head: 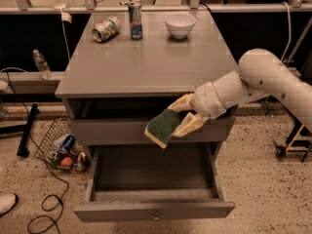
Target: Pick sponge from middle drawer and place on counter
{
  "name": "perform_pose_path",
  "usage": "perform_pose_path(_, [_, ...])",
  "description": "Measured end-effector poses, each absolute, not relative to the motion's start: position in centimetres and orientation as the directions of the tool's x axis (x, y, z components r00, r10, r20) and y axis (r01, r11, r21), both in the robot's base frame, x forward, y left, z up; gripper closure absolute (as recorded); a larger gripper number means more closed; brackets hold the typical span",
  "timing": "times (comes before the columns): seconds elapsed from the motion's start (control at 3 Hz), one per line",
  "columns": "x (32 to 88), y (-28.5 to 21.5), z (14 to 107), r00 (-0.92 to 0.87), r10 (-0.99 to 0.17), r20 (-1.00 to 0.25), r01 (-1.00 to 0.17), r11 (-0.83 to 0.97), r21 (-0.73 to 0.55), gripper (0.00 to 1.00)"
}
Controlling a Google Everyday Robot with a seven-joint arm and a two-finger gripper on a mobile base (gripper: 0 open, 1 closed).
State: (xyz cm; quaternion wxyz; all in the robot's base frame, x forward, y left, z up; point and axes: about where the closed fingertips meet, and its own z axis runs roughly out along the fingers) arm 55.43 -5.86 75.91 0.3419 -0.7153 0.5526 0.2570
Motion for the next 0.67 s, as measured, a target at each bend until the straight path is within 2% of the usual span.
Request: perform_pose_path(0.67, [58.2, -1.7, 82.1, 0.406, -0.643, -0.650, -0.914, -0.291, -0.283, 1.00])
